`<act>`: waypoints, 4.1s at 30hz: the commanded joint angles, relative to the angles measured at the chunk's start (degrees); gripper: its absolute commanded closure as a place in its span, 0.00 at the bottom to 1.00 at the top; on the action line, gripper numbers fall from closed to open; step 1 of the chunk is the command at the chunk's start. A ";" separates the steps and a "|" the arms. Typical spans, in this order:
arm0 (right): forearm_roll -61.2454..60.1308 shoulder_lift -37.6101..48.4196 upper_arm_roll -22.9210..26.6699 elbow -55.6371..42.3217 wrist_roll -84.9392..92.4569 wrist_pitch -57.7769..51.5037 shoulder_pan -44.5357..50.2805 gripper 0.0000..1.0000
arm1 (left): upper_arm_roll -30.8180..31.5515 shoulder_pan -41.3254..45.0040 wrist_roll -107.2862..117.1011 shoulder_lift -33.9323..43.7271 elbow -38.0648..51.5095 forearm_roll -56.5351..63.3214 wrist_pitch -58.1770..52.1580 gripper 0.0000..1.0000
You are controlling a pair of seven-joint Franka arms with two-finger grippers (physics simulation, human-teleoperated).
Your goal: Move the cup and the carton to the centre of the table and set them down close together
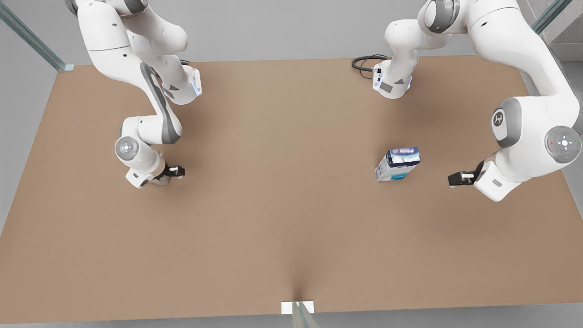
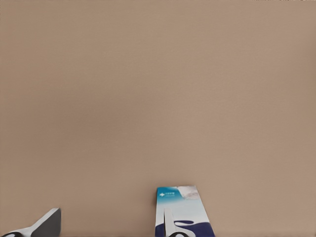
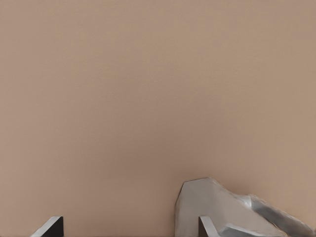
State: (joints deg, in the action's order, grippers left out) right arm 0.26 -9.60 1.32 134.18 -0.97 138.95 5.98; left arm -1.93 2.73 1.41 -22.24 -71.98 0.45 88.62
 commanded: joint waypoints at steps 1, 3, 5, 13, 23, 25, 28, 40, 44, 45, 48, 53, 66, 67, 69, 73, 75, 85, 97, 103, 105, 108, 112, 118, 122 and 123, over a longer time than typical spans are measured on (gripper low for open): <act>0.00 0.02 0.09 0.02 0.00 0.01 -0.01 0.00 | 0.00 0.08 0.00 0.00 0.00 -0.01 0.06 0.00; 0.00 -0.06 0.09 0.73 0.00 0.01 -0.01 0.00 | 0.00 -0.01 -0.09 -0.08 0.00 0.08 -0.02 0.00; 0.00 0.46 0.09 0.82 0.00 -0.52 -0.01 0.00 | -0.09 -0.01 -0.09 -0.08 0.09 0.08 -0.02 0.00; 0.00 3.89 0.09 3.71 0.09 -2.72 -0.01 0.00 | -0.09 -0.01 -0.09 0.00 0.09 0.08 -0.11 0.00; 0.00 0.90 0.44 4.51 0.09 1.59 -1.50 0.16 | -0.09 -0.01 -0.18 -0.08 0.09 0.08 -0.02 0.00; 0.00 0.81 0.44 4.51 0.09 1.67 -2.12 0.28 | -0.09 -0.01 -0.26 -0.17 0.09 0.17 -0.02 0.00; 0.00 0.55 0.44 4.51 -1.76 1.94 -1.59 0.55 | -0.09 -0.01 -0.26 -0.17 0.09 0.08 -0.02 0.00; 0.09 0.90 0.44 4.24 -0.79 1.41 -2.38 0.79 | -0.09 -0.09 -0.35 -0.26 0.00 -0.01 -0.11 0.00; 0.09 1.25 0.35 4.24 -0.70 0.36 -2.21 0.79 | -0.09 -0.09 -0.44 -0.35 0.09 -0.01 -0.11 0.00; 0.09 1.08 0.35 3.89 -0.79 0.27 -2.21 0.79 | -0.09 -0.18 -0.44 -0.35 0.00 -0.01 -0.11 0.00; 0.09 1.87 0.26 2.13 -1.05 -2.02 -1.50 0.79 | -0.09 -0.27 -0.44 -0.35 0.09 -0.01 -0.11 0.00; 0.09 2.66 -1.58 -1.55 -1.40 -4.74 0.60 0.79 | -0.09 -0.45 -1.05 -0.35 0.09 0.08 -0.46 0.00; -0.18 -4.81 -2.99 -15.27 -12.65 -10.28 13.00 0.79 | -1.49 -0.53 -1.14 -0.96 0.26 0.34 -0.37 0.00; -0.44 -6.65 -3.16 -19.22 -12.83 -12.91 14.76 0.79 | -1.49 -0.53 -1.14 -0.96 0.35 0.34 -0.37 0.00; -0.79 -9.20 -3.16 -23.44 -12.83 -13.88 15.64 0.79 | -1.58 -0.53 -1.23 -0.96 0.35 0.43 -0.37 0.00; -0.88 -15.18 -3.25 -31.61 -18.45 -14.14 19.94 0.79 | -2.72 -0.53 -1.32 -1.40 0.44 0.43 -0.02 0.00; -0.97 -18.34 -3.43 -36.01 -21.36 -14.14 22.32 0.79 | -3.43 -0.53 -1.23 -1.67 0.53 0.34 0.06 0.00; -0.35 -32.49 -3.60 -57.36 -27.77 -16.61 26.62 0.79 | -3.34 -0.36 -19.22 -1.14 0.53 0.43 -0.46 0.00; -0.35 -45.50 -5.89 -77.22 -27.51 -15.73 30.93 0.79 | 0.35 4.56 -56.16 0.27 -5.98 -0.10 -3.80 0.00; -0.35 -50.16 -7.91 -81.10 -27.60 -9.31 32.42 0.79 | 1.93 4.83 -56.07 3.87 -13.70 -0.98 -0.91 0.00; -0.35 -51.83 -7.91 -82.68 -28.30 -9.31 34.44 0.79 | 2.02 4.91 -56.16 6.50 -18.01 -0.98 1.20 0.00; -0.35 -52.45 -7.82 -82.77 -28.39 -9.31 34.97 0.79 | 3.25 5.09 -56.07 13.01 -29.26 -1.15 8.15 0.00; -0.26 -52.36 -7.65 -82.68 -28.48 -9.31 35.32 0.66 | 6.33 5.97 -56.16 15.83 -35.42 -3.09 8.42 0.00; -0.26 -52.10 -7.73 -82.42 -30.50 -6.41 35.41 0.00 | 7.82 5.97 -57.92 15.03 -36.91 -2.73 8.68 0.00; -0.26 -52.01 -7.73 -82.33 -30.85 -6.50 35.76 0.00 | 7.82 5.97 -58.09 14.68 -38.32 -2.47 9.73 0.00; -0.27 -51.40 -7.73 -82.42 -30.94 -7.02 35.76 0.00 | 7.82 5.97 -58.01 15.30 -39.11 -2.56 12.37 0.00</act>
State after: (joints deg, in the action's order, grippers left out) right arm -0.08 -60.24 -6.42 51.89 -31.90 131.65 41.66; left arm 5.89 8.74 -56.60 -6.80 -111.09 -2.15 101.26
